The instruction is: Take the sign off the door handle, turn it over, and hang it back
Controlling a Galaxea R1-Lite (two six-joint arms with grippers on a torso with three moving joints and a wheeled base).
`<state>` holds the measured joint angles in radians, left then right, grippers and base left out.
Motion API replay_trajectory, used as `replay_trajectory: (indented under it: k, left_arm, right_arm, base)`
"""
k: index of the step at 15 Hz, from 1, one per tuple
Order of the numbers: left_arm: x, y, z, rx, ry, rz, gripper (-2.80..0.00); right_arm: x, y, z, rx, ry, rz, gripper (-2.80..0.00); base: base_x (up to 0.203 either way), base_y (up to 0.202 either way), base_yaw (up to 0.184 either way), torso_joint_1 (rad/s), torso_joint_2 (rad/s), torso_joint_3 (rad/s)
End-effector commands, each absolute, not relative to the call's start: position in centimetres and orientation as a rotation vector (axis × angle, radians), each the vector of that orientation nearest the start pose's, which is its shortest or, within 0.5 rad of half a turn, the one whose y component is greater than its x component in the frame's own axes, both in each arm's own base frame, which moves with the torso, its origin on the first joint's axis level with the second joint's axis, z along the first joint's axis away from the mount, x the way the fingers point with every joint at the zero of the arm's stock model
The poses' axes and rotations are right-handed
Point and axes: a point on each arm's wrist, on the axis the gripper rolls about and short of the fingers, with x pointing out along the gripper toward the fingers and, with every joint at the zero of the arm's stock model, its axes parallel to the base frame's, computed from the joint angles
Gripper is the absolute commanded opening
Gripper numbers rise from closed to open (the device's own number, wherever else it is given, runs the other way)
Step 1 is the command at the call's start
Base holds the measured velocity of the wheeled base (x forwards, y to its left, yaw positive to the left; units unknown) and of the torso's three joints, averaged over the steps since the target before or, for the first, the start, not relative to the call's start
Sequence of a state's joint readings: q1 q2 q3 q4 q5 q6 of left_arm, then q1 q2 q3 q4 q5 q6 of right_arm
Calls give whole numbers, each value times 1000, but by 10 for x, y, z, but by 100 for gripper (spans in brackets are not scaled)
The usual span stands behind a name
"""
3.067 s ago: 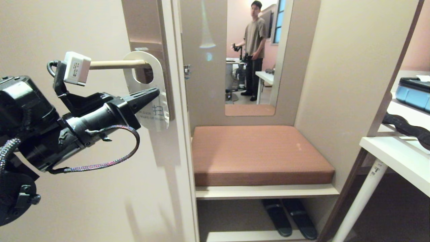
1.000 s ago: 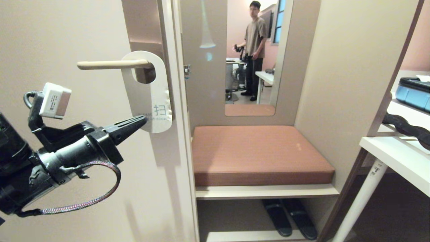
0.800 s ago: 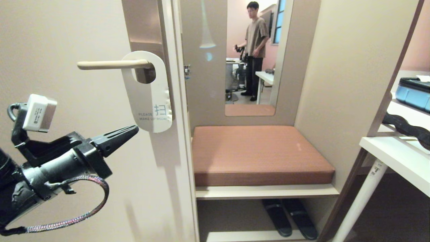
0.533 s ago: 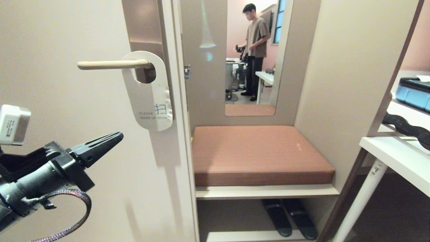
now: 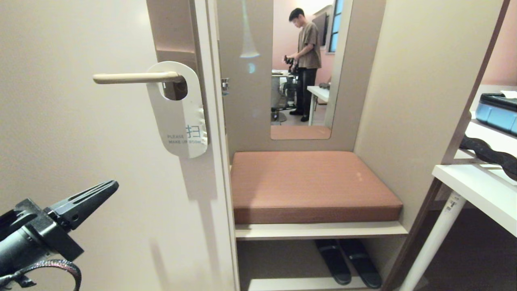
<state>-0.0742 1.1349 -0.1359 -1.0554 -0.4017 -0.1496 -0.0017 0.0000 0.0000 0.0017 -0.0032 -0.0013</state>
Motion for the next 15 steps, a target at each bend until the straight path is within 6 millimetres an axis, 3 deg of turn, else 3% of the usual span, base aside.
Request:
replay_trajectory:
  k: [1,3,9,15]
  left_arm:
    - [118,-16,166,-135,-29,-471,-280]
    - [104,-16,154,-139,-4,-475,-280]
    - [62,-12,140,-174,52,-428,-280]
    - [26,-2,127,-133,-13,-102,-280]
  right_arm:
    - [-23,0,75,-2,2,-5,-280]
    - [-23,0,75,-2,2,-5,-280]
    - [-23,0,75,-2,2,-5,-280]
    - [-23,0,75,-2,2,-5,-280]
  base:
    - [0,0,0,0,0,0]
    - [0,0,0,0,0,0]
    - [0,0,0,0,0,0]
    - [0,0,0,0,0,0]
